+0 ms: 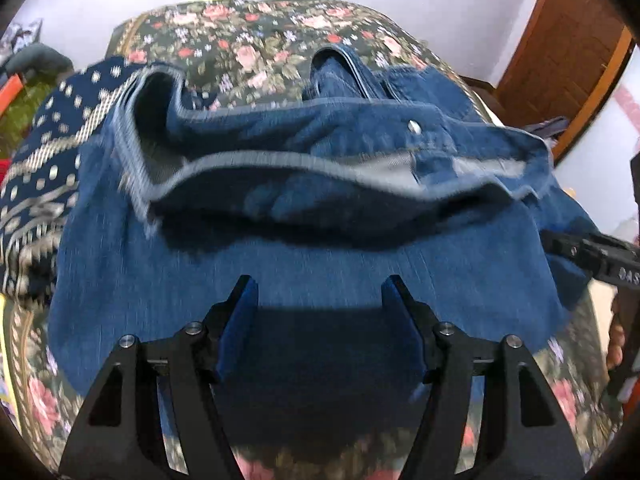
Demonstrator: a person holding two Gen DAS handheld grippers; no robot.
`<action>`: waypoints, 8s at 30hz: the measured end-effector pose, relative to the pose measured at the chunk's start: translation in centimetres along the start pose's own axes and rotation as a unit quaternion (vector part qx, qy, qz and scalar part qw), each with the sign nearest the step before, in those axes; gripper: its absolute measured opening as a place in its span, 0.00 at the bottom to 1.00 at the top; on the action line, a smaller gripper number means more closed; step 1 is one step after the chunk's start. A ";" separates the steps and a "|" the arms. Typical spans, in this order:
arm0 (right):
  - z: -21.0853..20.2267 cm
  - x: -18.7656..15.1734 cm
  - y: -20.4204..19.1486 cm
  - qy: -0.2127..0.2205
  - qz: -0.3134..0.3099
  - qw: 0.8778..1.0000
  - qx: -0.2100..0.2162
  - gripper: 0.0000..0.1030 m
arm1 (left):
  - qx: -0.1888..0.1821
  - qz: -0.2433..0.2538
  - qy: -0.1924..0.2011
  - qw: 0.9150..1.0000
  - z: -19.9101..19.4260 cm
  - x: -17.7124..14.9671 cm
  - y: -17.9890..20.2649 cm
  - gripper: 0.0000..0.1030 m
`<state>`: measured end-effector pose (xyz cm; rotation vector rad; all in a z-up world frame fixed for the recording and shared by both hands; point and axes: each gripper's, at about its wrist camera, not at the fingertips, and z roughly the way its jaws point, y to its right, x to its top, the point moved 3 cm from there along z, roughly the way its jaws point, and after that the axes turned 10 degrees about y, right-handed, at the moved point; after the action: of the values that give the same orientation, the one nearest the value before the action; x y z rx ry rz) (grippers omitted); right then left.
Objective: Fold large clothes
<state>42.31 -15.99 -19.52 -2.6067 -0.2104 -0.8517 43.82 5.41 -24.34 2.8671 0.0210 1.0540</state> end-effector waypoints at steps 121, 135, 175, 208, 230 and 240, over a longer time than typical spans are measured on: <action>1.7 -5.6 -14.8 -0.082 -0.213 0.973 0.012 0.78 | -0.076 -0.208 0.242 0.945 -19.3 2.5 -5.9 0.22; -4.6 -1.8 -7.9 -0.029 -0.104 0.991 0.080 0.78 | -0.065 -0.122 0.226 0.964 -16.7 5.0 2.1 0.22; -7.6 -2.1 -1.2 -0.019 -0.014 0.998 0.053 0.82 | -0.022 0.084 0.058 0.995 -10.6 -2.3 7.4 0.82; 1.9 -1.8 4.3 -0.116 0.108 0.980 0.120 0.95 | -0.123 -0.072 -0.030 0.989 -4.0 -1.9 0.9 0.89; 3.4 0.2 2.2 -0.121 0.123 0.971 0.167 0.51 | -0.231 -0.208 -0.137 0.941 2.9 -0.5 1.9 0.76; -2.6 4.0 -4.4 -0.061 0.069 0.981 0.173 0.35 | -0.237 -0.154 -0.072 0.957 -4.8 5.2 2.2 0.63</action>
<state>43.06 -12.97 -13.85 -2.3156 -0.1889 -0.5508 44.65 3.80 -17.13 2.3963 0.1757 0.6770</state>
